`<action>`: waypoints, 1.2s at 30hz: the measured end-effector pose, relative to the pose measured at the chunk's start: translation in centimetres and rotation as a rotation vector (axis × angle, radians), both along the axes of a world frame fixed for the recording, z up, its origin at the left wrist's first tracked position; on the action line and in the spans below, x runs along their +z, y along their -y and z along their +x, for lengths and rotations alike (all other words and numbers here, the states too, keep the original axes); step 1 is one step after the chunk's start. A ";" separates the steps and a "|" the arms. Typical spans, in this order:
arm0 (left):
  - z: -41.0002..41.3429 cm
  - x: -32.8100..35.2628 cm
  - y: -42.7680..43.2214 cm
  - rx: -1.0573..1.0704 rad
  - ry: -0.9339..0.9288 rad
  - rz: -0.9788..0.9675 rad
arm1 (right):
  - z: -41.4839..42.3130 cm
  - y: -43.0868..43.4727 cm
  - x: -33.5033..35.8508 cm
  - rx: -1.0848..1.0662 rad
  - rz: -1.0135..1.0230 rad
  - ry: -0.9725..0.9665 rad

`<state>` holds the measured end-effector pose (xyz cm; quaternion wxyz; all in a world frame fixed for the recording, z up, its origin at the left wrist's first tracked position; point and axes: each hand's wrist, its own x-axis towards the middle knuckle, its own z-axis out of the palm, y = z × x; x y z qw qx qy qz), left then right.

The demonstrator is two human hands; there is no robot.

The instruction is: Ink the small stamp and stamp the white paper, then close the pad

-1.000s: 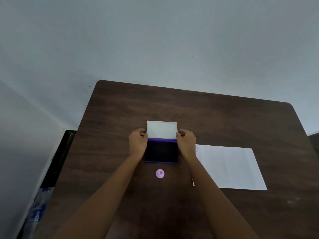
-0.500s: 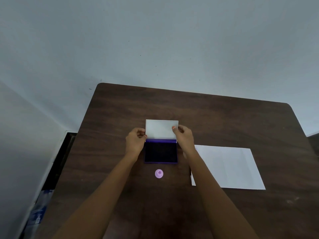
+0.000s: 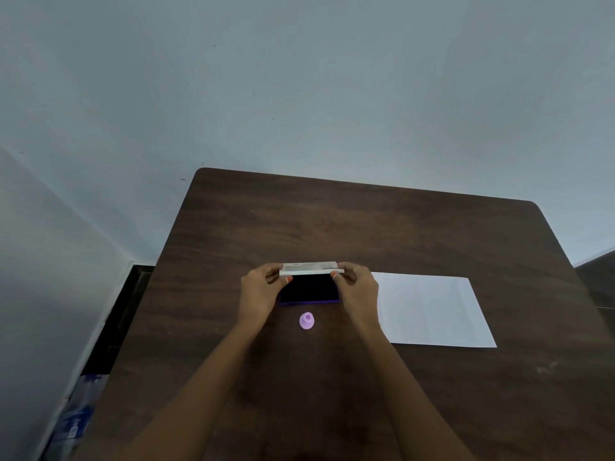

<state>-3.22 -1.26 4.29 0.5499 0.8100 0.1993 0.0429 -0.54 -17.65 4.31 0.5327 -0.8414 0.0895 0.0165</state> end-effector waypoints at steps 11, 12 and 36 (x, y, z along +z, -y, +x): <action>-2.6 -2.5 0.7 -0.025 -0.023 0.127 | -2.8 0.3 -2.4 0.120 -0.222 0.060; -2.8 -2.7 0.7 -0.019 -0.017 0.152 | -3.0 0.3 -2.5 0.124 -0.233 0.068; -3.8 -4.5 1.0 -0.214 0.046 0.504 | -4.5 0.2 -4.5 0.276 -0.683 0.284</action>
